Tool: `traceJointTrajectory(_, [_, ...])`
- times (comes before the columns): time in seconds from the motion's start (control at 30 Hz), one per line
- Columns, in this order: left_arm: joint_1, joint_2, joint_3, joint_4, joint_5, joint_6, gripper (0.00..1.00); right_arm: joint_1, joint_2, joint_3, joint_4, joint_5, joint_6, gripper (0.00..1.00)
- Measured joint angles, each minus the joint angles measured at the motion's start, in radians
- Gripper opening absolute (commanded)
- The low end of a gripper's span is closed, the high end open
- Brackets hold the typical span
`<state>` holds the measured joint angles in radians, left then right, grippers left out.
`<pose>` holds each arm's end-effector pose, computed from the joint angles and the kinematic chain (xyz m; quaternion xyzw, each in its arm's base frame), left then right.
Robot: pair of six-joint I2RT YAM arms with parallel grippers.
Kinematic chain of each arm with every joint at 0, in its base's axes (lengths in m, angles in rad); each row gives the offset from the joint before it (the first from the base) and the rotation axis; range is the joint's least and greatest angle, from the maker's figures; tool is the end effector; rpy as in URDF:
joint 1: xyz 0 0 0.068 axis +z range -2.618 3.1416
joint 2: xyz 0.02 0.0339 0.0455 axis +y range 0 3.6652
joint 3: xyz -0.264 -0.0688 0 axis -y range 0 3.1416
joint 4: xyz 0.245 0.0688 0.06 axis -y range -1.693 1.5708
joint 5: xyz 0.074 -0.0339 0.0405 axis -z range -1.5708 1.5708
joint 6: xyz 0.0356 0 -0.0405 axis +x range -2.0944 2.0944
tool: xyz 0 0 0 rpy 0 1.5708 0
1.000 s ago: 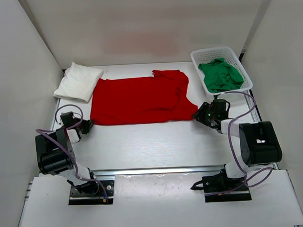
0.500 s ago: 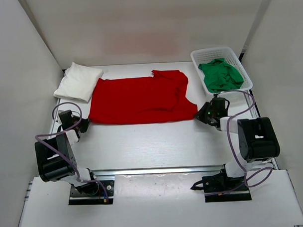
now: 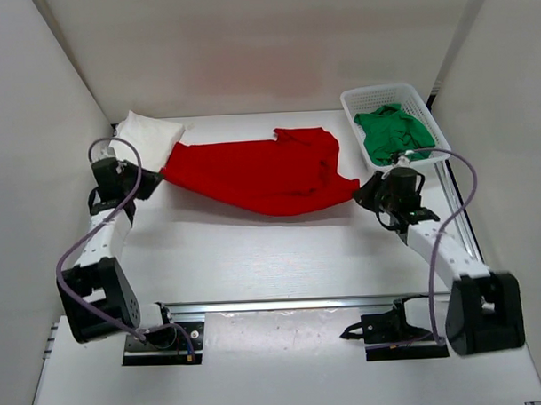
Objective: Fold and stack the t-shirts
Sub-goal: Fold the flattened tshirt in 1/3 of the way
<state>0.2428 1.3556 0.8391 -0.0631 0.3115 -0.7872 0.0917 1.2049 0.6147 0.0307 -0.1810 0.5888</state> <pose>0.2905 0.0607 0.2435 -0.3638 0.7927 -0.2577 0.4158 0.2532 0.0297 0.2157 0.1719 0.8553 0.2355 0.4283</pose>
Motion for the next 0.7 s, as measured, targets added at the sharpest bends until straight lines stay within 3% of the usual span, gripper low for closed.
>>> traceJointTrajectory(0.13, [0.005, -0.090, 0.132, -0.091, 0.072, 0.029, 0.00, 0.035, -0.190, 0.115, -0.164, 0.055, -0.042, 0.00])
traceJointTrajectory(0.27, [0.022, -0.141, 0.300, -0.134, 0.192, 0.003, 0.00, 0.082, -0.236, 0.405, -0.347, 0.109, -0.096, 0.00])
traceJointTrajectory(0.43, [0.093, -0.155, 0.476, -0.089, 0.347, -0.104, 0.00, 0.123, -0.185, 0.861, -0.514, 0.128, -0.173, 0.00])
traceJointTrajectory(0.53, [0.126, -0.155, 0.508, -0.021, 0.411, -0.179, 0.00, 0.085, -0.107, 1.090, -0.563, 0.076, -0.204, 0.01])
traceJointTrajectory(0.7, [0.125, -0.110, 0.499, 0.040, 0.442, -0.231, 0.00, -0.024, 0.019, 1.286, -0.583, -0.033, -0.228, 0.00])
